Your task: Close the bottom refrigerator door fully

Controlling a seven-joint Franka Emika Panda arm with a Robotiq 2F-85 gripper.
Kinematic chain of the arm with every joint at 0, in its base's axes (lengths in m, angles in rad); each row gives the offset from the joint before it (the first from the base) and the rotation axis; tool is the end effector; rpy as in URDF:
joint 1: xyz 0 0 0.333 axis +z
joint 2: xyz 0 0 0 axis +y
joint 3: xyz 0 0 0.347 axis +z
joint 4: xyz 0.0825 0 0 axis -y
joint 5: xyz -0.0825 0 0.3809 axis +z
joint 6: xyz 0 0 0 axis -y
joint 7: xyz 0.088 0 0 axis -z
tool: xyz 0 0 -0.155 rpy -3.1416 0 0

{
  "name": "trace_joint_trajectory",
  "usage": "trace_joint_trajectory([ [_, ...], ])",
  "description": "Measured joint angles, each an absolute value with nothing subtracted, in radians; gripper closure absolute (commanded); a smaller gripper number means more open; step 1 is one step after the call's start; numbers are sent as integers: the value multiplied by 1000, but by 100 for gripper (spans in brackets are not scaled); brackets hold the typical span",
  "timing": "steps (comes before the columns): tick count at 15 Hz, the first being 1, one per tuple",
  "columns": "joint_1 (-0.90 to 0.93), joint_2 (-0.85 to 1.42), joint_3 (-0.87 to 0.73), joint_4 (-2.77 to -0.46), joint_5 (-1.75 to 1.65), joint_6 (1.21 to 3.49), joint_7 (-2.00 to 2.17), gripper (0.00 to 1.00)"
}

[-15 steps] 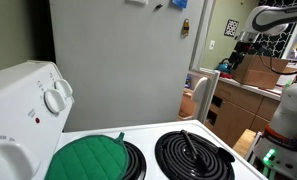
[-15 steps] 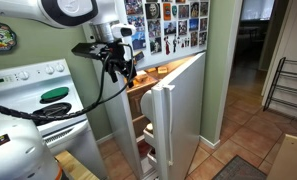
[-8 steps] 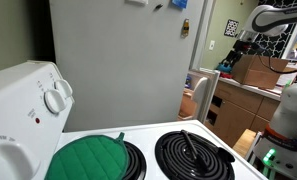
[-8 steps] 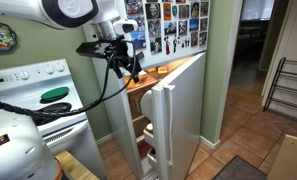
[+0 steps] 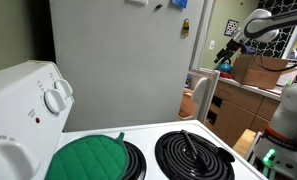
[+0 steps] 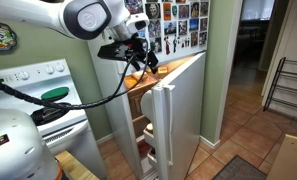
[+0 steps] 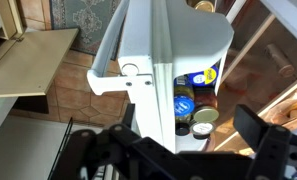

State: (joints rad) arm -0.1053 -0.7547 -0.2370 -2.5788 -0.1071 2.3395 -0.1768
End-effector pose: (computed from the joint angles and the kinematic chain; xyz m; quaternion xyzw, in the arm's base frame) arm 0.3432 -0.1370 0.5269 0.9670 -0.0432 0.2497 0.0254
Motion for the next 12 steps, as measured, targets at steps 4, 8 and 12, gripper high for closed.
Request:
trace_joint_trajectory([
  [4, -125, -633, -253, -2575, -107, 2477, -193, 0],
  [8, -140, -551, -304, -2566, -105, 2536, -264, 0],
  [12, -127, -529, -370, -2566, -36, 2535, -361, 0],
])
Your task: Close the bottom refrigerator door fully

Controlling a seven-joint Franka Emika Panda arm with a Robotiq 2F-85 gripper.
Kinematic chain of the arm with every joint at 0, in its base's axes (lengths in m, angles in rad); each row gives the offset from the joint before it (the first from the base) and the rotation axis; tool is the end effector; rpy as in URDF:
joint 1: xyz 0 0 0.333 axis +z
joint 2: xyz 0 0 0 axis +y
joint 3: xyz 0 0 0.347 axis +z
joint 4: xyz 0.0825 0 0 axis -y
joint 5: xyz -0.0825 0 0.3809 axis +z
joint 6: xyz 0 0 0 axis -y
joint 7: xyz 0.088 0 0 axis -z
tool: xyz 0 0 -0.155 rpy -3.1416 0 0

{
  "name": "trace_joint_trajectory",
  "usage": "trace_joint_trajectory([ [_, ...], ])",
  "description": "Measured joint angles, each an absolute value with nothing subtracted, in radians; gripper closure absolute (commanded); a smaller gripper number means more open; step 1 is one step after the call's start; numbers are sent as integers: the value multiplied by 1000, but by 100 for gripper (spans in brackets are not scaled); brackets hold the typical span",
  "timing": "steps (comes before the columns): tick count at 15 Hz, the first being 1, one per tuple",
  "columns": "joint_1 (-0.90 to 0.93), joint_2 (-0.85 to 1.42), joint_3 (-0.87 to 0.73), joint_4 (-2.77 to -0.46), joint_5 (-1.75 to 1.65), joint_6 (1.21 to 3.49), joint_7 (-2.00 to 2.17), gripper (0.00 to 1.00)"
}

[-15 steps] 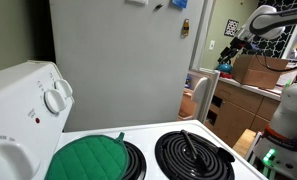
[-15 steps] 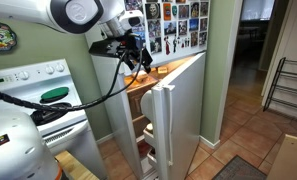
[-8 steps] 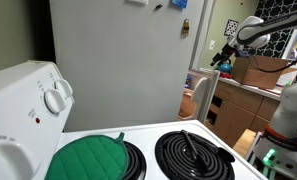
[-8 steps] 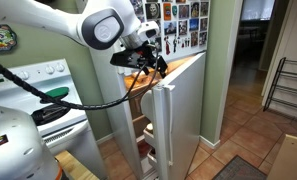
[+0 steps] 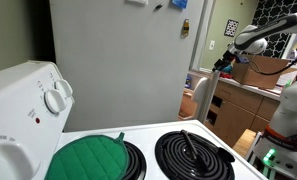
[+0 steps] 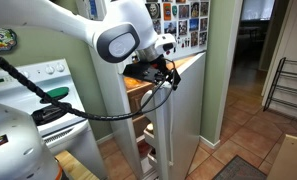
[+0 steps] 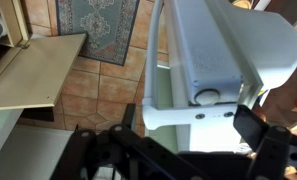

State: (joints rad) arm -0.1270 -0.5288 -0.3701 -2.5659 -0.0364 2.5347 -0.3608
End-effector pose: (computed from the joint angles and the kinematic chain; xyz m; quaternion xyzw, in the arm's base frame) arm 0.3752 -0.2097 0.4673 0.9684 -0.0525 0.2428 0.0220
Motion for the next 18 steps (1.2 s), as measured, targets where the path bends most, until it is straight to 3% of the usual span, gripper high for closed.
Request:
trace_joint_trajectory([
  [8, -47, -541, -470, -2557, 167, 2442, -575, 0],
  [18, -16, -579, -461, -2483, 373, 2018, -725, 0],
])
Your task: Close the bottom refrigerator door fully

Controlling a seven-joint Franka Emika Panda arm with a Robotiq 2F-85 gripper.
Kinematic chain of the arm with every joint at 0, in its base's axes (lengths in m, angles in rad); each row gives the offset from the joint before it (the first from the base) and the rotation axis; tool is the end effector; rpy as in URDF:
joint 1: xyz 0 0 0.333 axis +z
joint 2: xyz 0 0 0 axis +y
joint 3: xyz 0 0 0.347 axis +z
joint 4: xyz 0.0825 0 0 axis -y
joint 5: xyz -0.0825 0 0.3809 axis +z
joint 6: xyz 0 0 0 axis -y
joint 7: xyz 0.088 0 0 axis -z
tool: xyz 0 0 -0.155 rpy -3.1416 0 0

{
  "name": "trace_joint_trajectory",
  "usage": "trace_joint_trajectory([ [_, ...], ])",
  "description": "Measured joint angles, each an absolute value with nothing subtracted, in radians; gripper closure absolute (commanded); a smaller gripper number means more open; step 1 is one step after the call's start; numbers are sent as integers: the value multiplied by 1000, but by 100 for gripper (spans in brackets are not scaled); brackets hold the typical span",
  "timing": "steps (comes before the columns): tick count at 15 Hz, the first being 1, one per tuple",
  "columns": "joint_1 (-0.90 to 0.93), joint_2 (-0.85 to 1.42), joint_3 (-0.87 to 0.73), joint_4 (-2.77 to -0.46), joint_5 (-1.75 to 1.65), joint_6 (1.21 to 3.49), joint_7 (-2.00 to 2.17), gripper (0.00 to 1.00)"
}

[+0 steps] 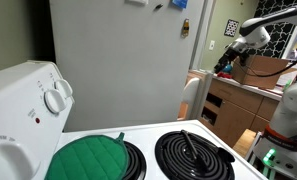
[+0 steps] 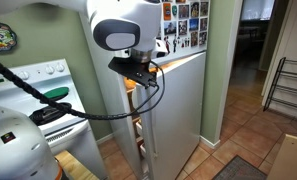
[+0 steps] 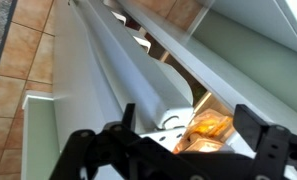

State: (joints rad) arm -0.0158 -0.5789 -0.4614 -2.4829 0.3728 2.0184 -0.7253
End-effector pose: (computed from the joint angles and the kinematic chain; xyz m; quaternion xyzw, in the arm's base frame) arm 0.3504 -0.1485 0.4710 -0.9544 -0.0726 -0.1743 0.2314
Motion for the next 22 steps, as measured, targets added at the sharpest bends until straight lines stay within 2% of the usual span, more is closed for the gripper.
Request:
trace_joint_trajectory([
  [5, 6, -581, -402, -2496, 502, 2022, -751, 0],
  [9, -27, -591, -374, -2492, 466, 2021, -751, 0],
  [22, -10, -510, -354, -2524, 594, 1978, -733, 0],
])
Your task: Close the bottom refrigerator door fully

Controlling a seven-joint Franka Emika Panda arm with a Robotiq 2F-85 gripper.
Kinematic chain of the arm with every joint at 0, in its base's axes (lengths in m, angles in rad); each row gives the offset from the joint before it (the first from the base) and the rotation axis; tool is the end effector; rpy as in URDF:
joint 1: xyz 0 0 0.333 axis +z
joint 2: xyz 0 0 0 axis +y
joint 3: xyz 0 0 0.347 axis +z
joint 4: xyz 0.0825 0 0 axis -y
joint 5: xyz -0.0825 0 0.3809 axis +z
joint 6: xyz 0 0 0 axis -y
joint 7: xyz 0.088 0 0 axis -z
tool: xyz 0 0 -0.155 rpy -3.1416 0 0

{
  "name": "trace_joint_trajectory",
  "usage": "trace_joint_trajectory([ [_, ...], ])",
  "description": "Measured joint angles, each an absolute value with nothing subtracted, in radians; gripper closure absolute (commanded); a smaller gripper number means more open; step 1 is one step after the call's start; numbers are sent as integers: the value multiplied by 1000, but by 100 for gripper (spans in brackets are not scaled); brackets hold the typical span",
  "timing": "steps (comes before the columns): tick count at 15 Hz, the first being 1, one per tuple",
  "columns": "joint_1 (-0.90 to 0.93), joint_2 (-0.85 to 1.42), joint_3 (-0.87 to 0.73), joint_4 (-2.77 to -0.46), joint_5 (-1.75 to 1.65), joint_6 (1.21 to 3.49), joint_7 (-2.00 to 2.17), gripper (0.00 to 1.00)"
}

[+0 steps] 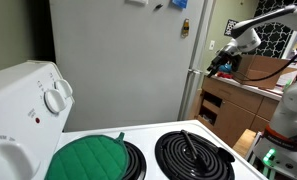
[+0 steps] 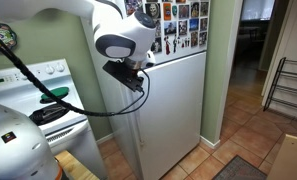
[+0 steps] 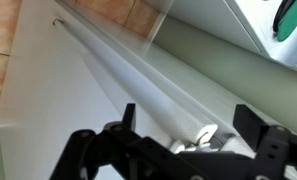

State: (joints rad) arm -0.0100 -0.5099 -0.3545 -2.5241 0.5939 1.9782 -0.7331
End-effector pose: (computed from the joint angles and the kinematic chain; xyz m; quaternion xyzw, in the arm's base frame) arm 0.3692 -0.0792 0.4444 -0.9350 -0.0708 -0.1388 0.3186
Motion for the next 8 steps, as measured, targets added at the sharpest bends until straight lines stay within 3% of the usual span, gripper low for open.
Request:
trace_joint_trajectory([
  [8, -26, -431, -385, -2510, 670, 1928, -767, 0],
])
